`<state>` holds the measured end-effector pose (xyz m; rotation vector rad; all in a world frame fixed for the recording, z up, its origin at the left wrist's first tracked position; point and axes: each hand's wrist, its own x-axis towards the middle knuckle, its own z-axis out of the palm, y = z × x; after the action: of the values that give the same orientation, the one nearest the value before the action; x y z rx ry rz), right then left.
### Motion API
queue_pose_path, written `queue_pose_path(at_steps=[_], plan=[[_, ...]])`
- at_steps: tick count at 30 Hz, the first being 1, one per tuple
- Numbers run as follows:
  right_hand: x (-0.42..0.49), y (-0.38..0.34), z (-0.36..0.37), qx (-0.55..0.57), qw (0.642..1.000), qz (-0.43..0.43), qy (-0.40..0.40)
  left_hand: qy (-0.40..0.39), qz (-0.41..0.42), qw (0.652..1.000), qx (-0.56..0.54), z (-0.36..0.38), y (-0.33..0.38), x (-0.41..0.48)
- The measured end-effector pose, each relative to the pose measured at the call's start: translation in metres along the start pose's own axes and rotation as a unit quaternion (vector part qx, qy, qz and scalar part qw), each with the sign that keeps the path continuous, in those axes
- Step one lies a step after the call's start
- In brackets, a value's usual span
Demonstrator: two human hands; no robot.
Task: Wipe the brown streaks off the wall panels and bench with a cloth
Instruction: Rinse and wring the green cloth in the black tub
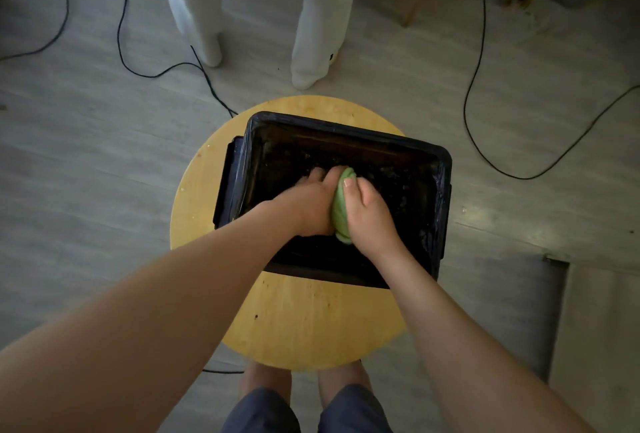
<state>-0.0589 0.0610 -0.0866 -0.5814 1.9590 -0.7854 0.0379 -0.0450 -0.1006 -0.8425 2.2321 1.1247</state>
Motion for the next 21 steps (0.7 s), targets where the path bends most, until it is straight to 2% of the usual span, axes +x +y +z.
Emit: queue_pose_path(at_steps=[4, 8, 10, 12, 15, 19, 21], plan=[[-0.001, -0.006, -0.018, 0.024, 1.0, 0.004, 0.001, 0.033, 0.062, 0.992, -0.106, 0.003, 0.009, 0.009], [0.002, 0.0, -0.03, -0.029, 0.999, -0.002, 0.018, 0.046, 0.073, 0.995, -0.04, 0.014, 0.019, 0.026], [0.01, 0.009, -0.03, -0.044, 0.998, 0.015, 0.053, 0.038, 0.015, 0.982, -0.184, 0.019, 0.016, 0.033], [0.021, 0.018, -0.027, -0.044, 0.995, 0.045, 0.078, 0.02, -0.032, 0.925, -0.379, 0.02, 0.009, 0.031], [0.031, 0.017, -0.018, -0.037, 0.992, 0.082, 0.092, -0.033, -0.039, 0.8, -0.598, 0.017, 0.001, 0.021], [0.04, 0.005, -0.002, 0.025, 0.991, 0.113, 0.073, -0.009, -0.051, 0.642, -0.765, 0.012, 0.003, 0.012], [0.038, -0.005, 0.002, 0.085, 0.987, 0.118, 0.074, 0.031, -0.062, 0.595, -0.801, 0.009, 0.01, 0.009]])
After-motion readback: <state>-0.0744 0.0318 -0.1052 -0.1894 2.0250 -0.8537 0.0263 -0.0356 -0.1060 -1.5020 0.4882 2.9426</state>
